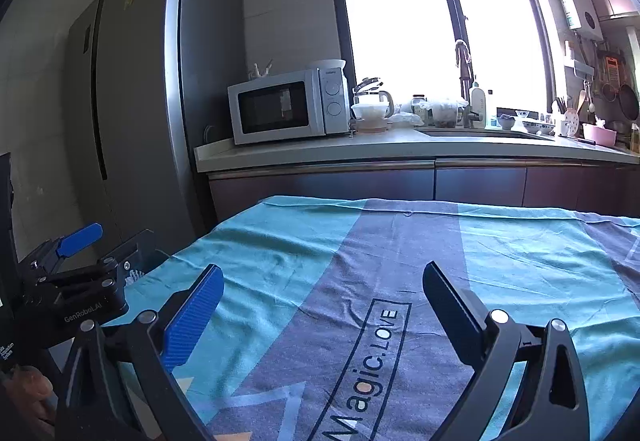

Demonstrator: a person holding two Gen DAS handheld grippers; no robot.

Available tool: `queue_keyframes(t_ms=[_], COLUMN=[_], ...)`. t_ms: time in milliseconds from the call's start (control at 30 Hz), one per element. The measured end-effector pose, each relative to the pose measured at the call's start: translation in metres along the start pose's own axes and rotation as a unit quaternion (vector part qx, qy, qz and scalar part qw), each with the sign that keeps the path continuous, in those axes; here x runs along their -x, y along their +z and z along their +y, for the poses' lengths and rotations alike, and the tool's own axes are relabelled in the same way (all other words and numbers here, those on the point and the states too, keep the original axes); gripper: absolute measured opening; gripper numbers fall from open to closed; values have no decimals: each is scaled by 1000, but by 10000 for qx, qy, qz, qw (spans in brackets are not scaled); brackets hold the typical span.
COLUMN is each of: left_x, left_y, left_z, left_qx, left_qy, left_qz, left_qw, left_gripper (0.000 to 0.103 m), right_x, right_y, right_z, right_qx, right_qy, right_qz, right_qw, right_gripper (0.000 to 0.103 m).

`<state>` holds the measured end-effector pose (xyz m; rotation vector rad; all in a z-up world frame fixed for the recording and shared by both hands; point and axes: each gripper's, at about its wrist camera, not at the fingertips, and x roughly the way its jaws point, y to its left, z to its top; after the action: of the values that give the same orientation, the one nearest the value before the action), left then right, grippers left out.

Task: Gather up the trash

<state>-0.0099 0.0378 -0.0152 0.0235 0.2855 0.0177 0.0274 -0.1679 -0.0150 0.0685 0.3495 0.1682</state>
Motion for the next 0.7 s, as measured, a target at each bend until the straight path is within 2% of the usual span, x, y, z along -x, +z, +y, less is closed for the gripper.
queue_keyframes(t_ms=[267,700], left_x=[3,4], left_y=[2,2], left_z=[-8,-11], left_qx=[-45,-55], left_qy=[-20,-31], left_qz=[-101,-169], left_qw=[9999,9998], left_gripper=[98,98], right_x=[10,12], right_y=[0,0], right_z=[-3,-10], right_qx=[43,36], right_qy=[-142,-189], right_qz=[-193,-245], right_qw=[9997,9995], right_gripper=[96,96])
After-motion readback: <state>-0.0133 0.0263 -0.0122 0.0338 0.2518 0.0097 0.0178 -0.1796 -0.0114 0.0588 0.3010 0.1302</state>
